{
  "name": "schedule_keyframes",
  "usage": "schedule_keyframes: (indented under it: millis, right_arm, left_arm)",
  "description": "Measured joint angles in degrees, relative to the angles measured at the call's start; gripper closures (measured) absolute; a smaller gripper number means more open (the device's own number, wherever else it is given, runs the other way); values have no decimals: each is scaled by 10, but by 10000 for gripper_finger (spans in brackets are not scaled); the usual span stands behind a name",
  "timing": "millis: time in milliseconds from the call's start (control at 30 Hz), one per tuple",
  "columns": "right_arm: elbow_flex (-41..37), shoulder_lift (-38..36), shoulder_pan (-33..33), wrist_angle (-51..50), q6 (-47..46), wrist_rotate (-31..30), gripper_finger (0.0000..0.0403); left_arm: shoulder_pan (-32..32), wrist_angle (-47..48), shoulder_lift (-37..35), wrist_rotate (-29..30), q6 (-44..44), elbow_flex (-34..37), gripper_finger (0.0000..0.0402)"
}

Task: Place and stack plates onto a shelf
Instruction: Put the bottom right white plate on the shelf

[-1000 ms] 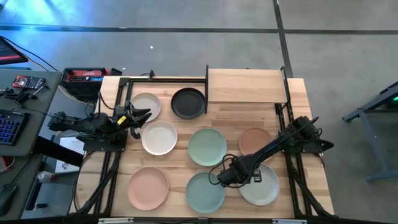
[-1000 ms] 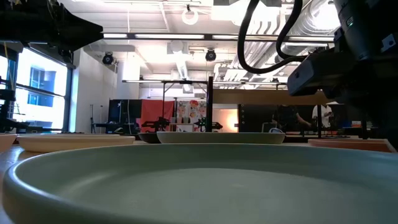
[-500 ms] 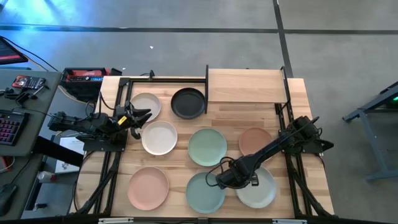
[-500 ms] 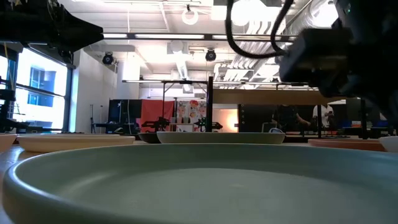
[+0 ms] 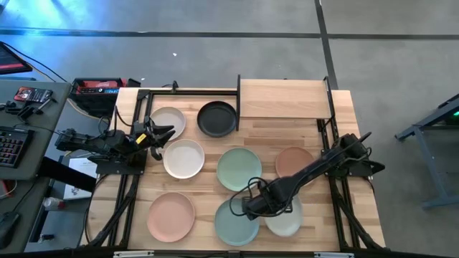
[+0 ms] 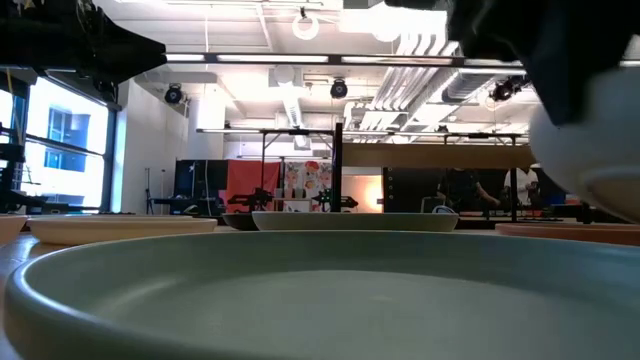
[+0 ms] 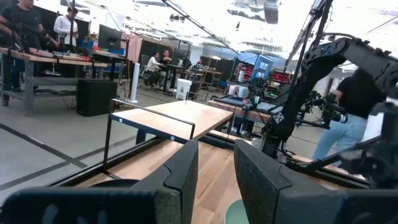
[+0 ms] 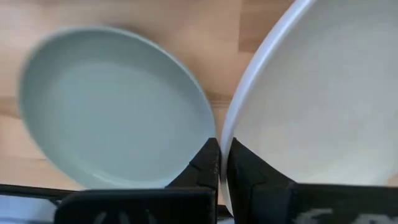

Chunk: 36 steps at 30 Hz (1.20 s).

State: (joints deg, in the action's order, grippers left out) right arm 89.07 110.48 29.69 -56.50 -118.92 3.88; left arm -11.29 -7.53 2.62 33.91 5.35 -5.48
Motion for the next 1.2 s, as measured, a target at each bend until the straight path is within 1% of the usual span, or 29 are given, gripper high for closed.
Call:
schedule_keyframes:
  millis: [67, 167, 300, 500, 667, 800, 967, 1133, 1200]
  right_arm:
    - [16, 0, 0, -23, 0, -23, 401]
    - [33, 0, 0, -44, 0, -41, 401]
    - [52, 0, 0, -45, 6, -67, 402]
    - [101, 0, -2, -66, 20, -136, 402]
    - [157, 0, -13, -132, 59, -175, 403]
    - [201, 0, -30, -196, 105, -192, 403]
    - [251, 0, -64, -271, 189, -215, 403]
    - [299, 0, -116, -335, 310, -226, 403]
    - [314, -2, -144, -334, 377, -232, 403]
  left_arm:
    - [0, 0, 0, 0, -2, 0, 309]
    - [0, 0, 0, 3, -20, 0, 309]
    - [0, 0, 0, 3, -26, 0, 309]
    - [0, 0, 0, 4, -25, 0, 309]
    - [0, 0, 0, 4, -25, 0, 309]
    - [0, 0, 0, 4, -21, 0, 309]
    - [0, 0, 0, 4, 13, 0, 309]
    - [0, 0, 0, 4, 68, 0, 309]
    - [0, 0, 0, 4, 96, 0, 309]
